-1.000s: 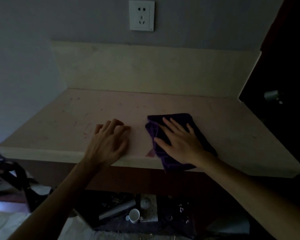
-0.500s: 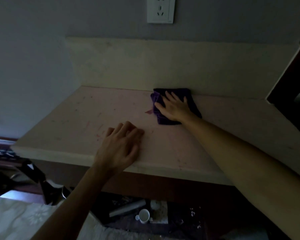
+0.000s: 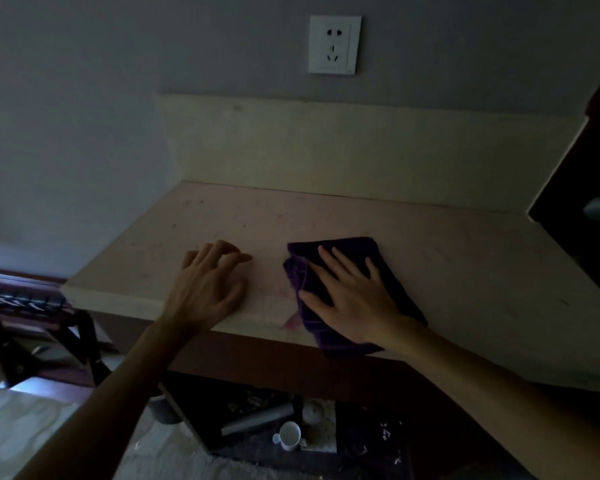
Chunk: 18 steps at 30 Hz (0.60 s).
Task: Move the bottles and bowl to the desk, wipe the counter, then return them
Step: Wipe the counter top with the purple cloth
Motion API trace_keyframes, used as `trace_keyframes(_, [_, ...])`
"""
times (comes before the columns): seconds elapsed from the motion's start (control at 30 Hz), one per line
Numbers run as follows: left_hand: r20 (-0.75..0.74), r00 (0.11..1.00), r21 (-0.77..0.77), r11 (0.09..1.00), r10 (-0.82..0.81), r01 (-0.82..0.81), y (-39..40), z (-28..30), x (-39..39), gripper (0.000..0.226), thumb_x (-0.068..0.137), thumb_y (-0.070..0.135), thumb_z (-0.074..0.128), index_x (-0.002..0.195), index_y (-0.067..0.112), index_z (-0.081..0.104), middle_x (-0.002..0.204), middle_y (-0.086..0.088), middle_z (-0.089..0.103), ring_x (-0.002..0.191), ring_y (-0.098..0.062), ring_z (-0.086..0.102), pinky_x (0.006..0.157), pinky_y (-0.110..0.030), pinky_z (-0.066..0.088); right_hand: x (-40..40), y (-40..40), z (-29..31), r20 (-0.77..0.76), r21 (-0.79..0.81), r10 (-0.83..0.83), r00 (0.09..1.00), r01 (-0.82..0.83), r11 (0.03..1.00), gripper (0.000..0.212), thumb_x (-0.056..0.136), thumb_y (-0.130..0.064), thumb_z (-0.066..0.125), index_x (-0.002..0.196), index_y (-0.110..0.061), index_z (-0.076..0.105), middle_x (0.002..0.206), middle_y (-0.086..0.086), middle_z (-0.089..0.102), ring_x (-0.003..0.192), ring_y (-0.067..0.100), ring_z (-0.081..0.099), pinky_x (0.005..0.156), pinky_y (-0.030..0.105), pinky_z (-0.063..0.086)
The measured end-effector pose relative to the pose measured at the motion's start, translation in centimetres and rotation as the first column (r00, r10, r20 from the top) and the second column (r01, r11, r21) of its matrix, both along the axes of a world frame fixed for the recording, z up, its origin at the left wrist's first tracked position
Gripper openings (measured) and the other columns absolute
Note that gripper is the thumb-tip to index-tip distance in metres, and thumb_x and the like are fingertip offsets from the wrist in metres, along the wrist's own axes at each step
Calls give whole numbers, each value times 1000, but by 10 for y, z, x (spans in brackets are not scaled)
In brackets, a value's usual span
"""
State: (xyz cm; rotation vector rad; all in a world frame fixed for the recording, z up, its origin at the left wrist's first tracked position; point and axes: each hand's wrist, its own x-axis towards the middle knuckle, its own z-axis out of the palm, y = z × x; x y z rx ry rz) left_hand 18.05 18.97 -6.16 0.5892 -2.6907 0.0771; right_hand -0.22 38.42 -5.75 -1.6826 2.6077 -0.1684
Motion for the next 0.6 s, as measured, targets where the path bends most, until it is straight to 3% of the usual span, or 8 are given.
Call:
trace_keyframes(0.17, [-3, 999, 49, 997, 52, -51, -35, 2, 20, 50, 90, 48, 33, 126, 25, 59, 120, -1, 53, 105, -21, 54, 84, -36, 35, -47, -67, 5, 19, 26, 3, 1000, -3, 1000, 73, 87, -74, 8, 151, -40, 8, 163, -10, -6, 150, 11, -5, 119, 55, 0])
trace_keyframes(0.37, [-6, 999, 59, 997, 46, -46, -37, -3, 19, 49, 92, 49, 28, 124, 29, 58, 121, 4, 51, 103, -14, 51, 84, -35, 39, -93, -185, 7, 29, 18, -120, 992, 119, 993, 74, 88, -72, 11, 152, -37, 9, 164, -5, 0, 151, 17, -1, 117, 59, 2])
trace_keyframes(0.6, [-43, 999, 66, 998, 2, 0, -39, -3, 21, 49, 90, 48, 29, 124, 28, 59, 117, 3, 51, 101, -14, 49, 84, -32, 36, -58, -168, 8, 16, 28, -186, 982, 186, 982, 69, 92, -66, 10, 153, -33, 9, 164, -5, 0, 151, 18, -1, 117, 59, 1])
